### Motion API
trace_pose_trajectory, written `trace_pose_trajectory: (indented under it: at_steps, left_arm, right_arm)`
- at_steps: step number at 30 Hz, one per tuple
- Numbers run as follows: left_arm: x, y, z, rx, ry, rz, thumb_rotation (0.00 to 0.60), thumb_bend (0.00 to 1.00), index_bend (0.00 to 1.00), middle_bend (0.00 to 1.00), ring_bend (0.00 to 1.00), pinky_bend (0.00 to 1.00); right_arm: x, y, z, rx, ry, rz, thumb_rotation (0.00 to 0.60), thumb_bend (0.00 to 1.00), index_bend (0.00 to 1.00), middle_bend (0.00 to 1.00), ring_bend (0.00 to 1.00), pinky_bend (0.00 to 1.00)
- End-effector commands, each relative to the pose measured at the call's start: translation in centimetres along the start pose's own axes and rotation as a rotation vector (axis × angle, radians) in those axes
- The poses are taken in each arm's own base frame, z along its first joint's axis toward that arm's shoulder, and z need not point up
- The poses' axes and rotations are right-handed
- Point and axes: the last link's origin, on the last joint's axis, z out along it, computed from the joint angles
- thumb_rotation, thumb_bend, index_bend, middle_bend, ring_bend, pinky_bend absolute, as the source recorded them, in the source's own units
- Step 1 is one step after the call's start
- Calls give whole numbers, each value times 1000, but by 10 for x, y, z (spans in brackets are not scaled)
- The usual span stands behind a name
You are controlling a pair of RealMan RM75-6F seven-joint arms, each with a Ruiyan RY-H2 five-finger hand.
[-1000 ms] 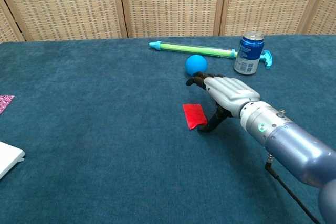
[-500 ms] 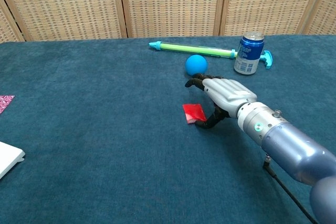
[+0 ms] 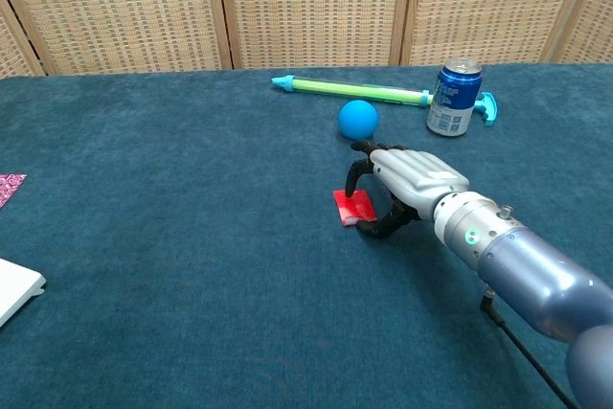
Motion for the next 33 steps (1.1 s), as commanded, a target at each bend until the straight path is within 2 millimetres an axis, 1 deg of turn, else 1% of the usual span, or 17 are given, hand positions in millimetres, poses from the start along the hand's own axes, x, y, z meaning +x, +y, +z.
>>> trace_pose_trajectory:
  at_steps: [1, 3, 6, 8, 22, 25, 27, 29, 33]
  left_arm:
    - [0, 0, 0, -1, 1, -1, 600, 122, 0, 0, 0, 37]
    - [0, 0, 0, -1, 1, -1, 600, 122, 0, 0, 0, 37]
    - [0, 0, -1, -2, 0, -1, 600, 122, 0, 0, 0, 37]
    - [0, 0, 0, -2, 0, -2, 600, 122, 0, 0, 0, 37]
    - [0, 0, 0, -2, -5, -3, 600, 122, 0, 0, 0, 37]
    - [-1, 0, 0, -2, -6, -2, 600, 122, 0, 0, 0, 37]
    - [-1, 0, 0, -2, -6, -2, 600, 122, 0, 0, 0, 37]
    - [-1, 0, 0, -1, -5, -2, 600, 122, 0, 0, 0, 37]
    - [0, 0, 0, -1, -5, -2, 600, 122, 0, 0, 0, 37]
  right_arm:
    - [0, 0, 0, -1, 3, -1, 600, 369, 505, 88, 0, 0]
    - [1, 0, 0, -2, 6, -3, 600, 367, 547, 120, 0, 0]
    - [1, 0, -1, -3, 5, -3, 600, 366, 585, 168, 0, 0]
    - [1, 0, -1, -3, 3, -3, 600, 366, 598, 183, 0, 0]
    - [0, 1, -1, -2, 0, -3, 600, 367, 610, 187, 0, 0]
    - [1, 0, 0, 0, 3, 0, 600, 432, 610, 187, 0, 0]
    - [1, 0, 0, 2, 4, 2, 600, 492, 616, 187, 0, 0]
    - [1, 0, 0, 2, 4, 3, 600, 525, 623, 187, 0, 0]
    - [0, 0, 0, 2, 1, 3, 600, 544, 633, 187, 0, 0]
